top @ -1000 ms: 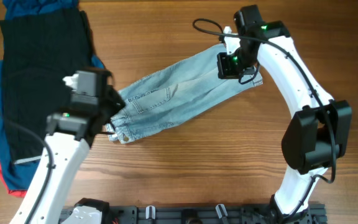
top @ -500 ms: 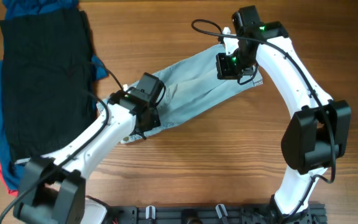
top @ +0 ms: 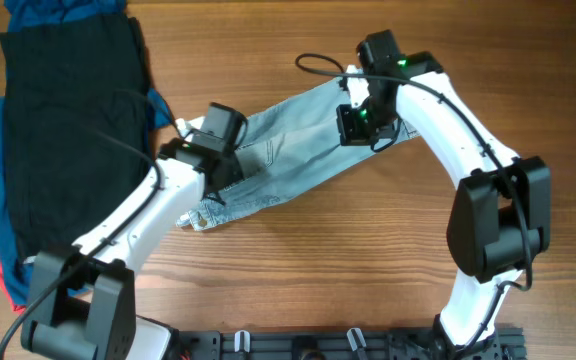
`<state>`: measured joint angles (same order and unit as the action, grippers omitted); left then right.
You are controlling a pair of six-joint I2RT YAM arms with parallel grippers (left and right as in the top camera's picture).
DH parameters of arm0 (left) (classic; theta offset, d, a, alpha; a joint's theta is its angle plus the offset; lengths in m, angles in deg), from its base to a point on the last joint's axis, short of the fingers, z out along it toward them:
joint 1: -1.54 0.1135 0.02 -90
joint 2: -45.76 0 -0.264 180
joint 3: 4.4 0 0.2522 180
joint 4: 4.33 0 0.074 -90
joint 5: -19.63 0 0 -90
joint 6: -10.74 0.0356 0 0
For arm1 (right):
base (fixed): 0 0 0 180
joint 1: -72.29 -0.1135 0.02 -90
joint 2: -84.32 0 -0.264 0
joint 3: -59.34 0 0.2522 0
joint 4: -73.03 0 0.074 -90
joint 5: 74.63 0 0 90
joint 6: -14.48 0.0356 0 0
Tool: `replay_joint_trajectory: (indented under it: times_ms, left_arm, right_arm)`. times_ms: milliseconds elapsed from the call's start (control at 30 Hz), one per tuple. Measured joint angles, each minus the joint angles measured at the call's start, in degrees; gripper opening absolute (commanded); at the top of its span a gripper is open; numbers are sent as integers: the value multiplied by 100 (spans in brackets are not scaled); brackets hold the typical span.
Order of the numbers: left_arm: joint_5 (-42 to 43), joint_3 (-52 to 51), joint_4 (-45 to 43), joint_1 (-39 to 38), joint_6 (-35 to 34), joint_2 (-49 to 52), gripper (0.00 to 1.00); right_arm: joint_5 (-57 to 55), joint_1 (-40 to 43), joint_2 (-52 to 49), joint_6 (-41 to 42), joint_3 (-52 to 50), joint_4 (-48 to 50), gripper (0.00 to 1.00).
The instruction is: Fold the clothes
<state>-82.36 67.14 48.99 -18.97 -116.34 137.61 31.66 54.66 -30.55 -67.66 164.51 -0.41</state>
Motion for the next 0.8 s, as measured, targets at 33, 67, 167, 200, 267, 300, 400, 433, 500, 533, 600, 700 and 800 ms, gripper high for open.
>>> replay_joint_trajectory:
  times_ms: [33, 67, 167, 200, 267, 300, 400, 433, 500, 533, 600, 700, 800]
  left_arm:
    - [-13, 0, 2, 87, 0, 0, 4]
    - [-20, 0, 4, 208, 0, 0, 4]
    - [-20, 0, 7, 450, 0, 0, 4]
    - [-20, 0, 7, 474, 0, 0, 4]
    - [-20, 0, 7, 485, 0, 0, 4]
    - [-20, 0, 7, 485, 0, 0, 4]
    - [-20, 0, 2, 485, 0, 0, 4]
    - [-20, 0, 0, 485, 0, 0, 4]
    - [-20, 0, 0, 485, 0, 0, 4]
    - [-20, 0, 0, 485, 0, 0, 4]
    - [-20, 0, 0, 485, 0, 0, 4]
    - [-20, 0, 0, 485, 0, 0, 4]
    - [-20, 0, 0, 485, 0, 0, 4]
  right_arm:
    - [0, -55, 0, 7, -48, 39, 4]
    - [0, -101, 0, 9, -87, 81, 4]
    - [0, -295, 0, 52, -234, 208, 4]
    - [2, -345, 0, 92, -284, 275, 4]
    - [4, -424, 0, 140, -385, 415, 4]
    - [4, -444, 0, 157, -448, 483, 4]
    - [7, -448, 0, 227, -675, 706, 4]
    - [9, -448, 0, 262, -752, 800, 4]
    - [15, -448, -2, 306, -804, 922, 4]
    - [17, -448, -4, 319, -811, 962, 4]
    - [17, -448, -35, 350, -817, 1099, 4]
    - [20, -448, -205, 466, -820, 1340, 4]
    - [20, -448, -352, 564, -857, 1862, 4]
